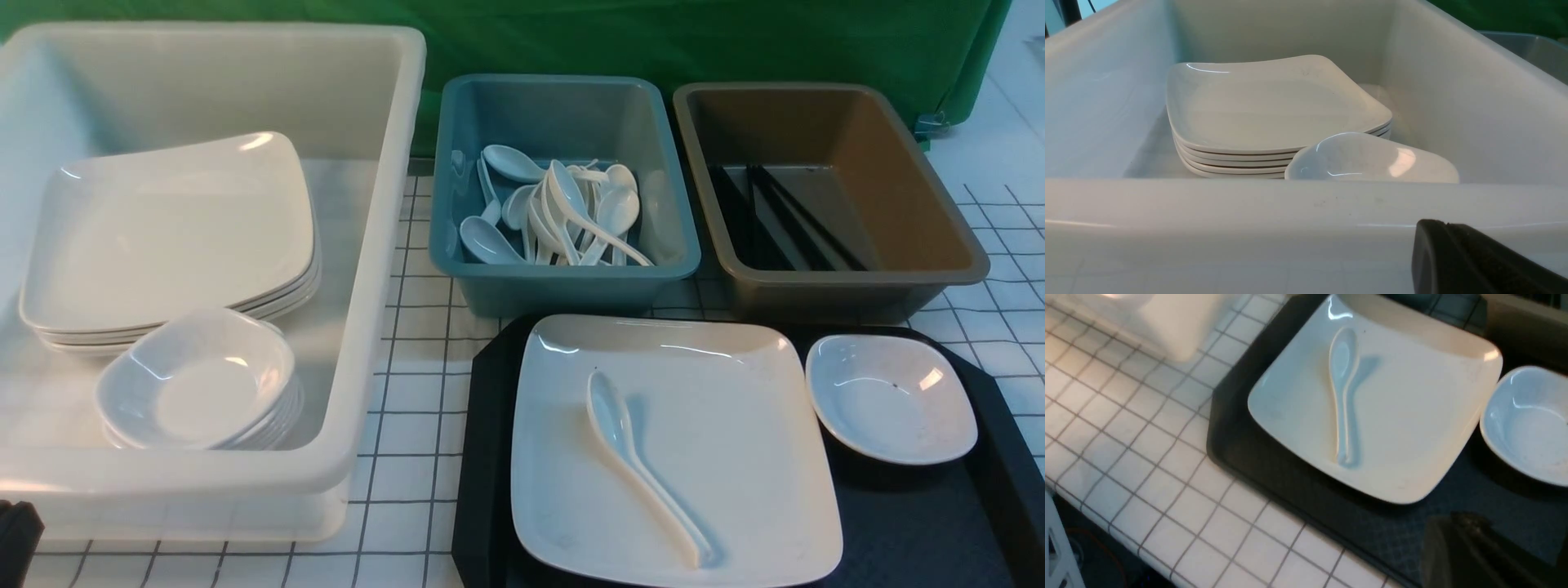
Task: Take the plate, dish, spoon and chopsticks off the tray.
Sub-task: Use the left arm to grab a soup spoon from the plate
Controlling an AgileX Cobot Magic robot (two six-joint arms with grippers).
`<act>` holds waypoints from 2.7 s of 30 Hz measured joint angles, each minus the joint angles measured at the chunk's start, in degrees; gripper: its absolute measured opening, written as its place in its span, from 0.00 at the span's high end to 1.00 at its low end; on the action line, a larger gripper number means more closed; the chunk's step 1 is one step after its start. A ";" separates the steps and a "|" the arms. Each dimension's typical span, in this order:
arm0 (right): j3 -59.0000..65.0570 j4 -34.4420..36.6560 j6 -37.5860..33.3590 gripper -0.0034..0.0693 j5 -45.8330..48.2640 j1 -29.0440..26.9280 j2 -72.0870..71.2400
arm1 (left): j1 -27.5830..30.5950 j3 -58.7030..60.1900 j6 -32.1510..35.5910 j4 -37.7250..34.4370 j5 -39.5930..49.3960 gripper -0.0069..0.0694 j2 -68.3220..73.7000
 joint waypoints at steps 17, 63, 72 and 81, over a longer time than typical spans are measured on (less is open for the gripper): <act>11.94 -0.73 -0.22 0.90 -11.65 0.00 -9.99 | 0.00 0.00 0.00 0.00 0.00 0.88 0.00; 11.94 -0.80 -0.17 0.79 -13.69 0.00 -10.00 | 0.00 -1.24 -21.06 -43.36 -3.39 0.88 0.00; 11.94 -0.86 -0.17 0.78 -13.86 0.00 -4.52 | 0.00 -24.33 -19.39 -36.21 19.73 0.88 7.53; 11.94 -1.39 -0.24 0.77 -13.95 0.00 1.13 | 0.00 -51.45 -7.17 -20.47 55.64 0.88 44.20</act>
